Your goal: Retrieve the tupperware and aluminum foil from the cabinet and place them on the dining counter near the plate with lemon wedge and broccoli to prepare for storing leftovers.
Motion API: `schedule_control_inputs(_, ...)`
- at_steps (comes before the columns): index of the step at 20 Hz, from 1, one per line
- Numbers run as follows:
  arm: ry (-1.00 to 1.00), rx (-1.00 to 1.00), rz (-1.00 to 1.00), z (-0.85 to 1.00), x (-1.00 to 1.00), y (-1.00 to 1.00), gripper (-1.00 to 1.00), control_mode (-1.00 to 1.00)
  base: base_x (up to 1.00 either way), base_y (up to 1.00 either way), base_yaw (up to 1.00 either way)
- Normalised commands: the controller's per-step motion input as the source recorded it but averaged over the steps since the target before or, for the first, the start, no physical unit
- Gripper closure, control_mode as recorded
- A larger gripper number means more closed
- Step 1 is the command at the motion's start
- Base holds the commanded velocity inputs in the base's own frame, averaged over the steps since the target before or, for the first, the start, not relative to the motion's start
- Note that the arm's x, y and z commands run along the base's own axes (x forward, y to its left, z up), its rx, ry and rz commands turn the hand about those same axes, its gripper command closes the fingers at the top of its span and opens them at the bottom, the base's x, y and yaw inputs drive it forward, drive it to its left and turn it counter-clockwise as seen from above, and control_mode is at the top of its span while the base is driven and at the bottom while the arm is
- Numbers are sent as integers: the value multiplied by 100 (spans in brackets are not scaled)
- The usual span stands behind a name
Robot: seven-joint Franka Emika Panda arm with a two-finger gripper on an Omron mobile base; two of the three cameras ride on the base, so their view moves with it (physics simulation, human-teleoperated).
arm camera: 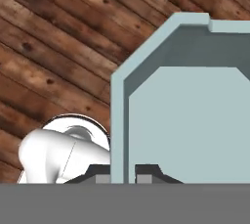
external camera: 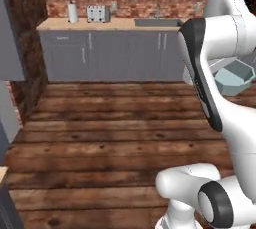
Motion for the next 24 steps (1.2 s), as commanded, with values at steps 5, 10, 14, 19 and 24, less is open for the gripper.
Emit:
schedule_control_inputs(5, 0, 0, 0, 0, 0, 0, 100, 100, 0, 0, -92)
schedule_control_inputs(10, 0, 0, 0, 0, 0, 0, 100, 100, 2, 0, -85)
schedule_control_inputs(14, 0, 0, 0, 0, 0, 0, 100, 100, 25, 6, -74)
schedule_control_inputs(19, 0, 0, 0, 0, 0, 0, 100, 100, 76, 62, -54)
schedule_control_inputs(24, 0, 0, 0, 0, 0, 0, 100, 100, 99, 99, -41)
